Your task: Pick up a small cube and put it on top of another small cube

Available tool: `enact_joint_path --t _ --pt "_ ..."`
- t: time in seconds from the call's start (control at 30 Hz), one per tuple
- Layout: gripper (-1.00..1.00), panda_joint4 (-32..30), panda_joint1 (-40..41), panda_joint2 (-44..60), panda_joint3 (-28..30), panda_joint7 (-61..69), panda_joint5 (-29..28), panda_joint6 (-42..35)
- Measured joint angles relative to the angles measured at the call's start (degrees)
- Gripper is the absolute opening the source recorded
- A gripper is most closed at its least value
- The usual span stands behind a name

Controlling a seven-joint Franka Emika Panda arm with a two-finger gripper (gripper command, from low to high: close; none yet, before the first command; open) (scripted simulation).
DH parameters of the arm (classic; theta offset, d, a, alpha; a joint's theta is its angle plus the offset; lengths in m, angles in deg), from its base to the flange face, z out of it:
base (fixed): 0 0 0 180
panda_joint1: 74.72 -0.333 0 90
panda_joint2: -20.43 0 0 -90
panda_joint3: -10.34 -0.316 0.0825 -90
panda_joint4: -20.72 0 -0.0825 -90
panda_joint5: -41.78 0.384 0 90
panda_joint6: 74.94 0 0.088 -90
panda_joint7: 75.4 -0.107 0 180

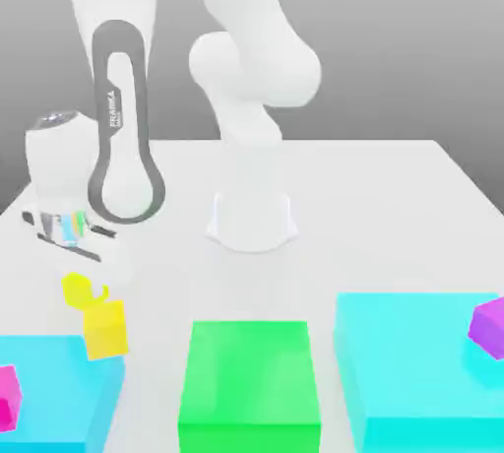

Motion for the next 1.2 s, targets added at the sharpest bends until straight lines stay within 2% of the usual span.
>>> enact_joint_path --t 0.13,0.33,0.53,0.6,0.7,0.83,1.2 --pt "-1.00 -0.72 -5.82 -3.71 7.50 -4.60 -6.35 -2.76" --pt "-1.00 -2.28 -10.87 -9.86 15.93 -14.49 -19.80 -6.88" --pt "-1.00 -4.01 -10.15 -15.46 17.93 -22.13 -29.92 -10.83" --pt "-1.00 -2.07 -9.59 -15.71 17.51 -25.77 -31.74 -12.99" --pt "-1.00 3.52 -8.32 -14.50 14.91 -32.42 -32.92 -17.17" --pt "-1.00 11.75 -12.80 -12.21 12.07 -40.70 -32.69 -23.00" --pt "-1.00 34.58 -20.02 -4.80 7.44 -60.08 -27.01 -39.04"
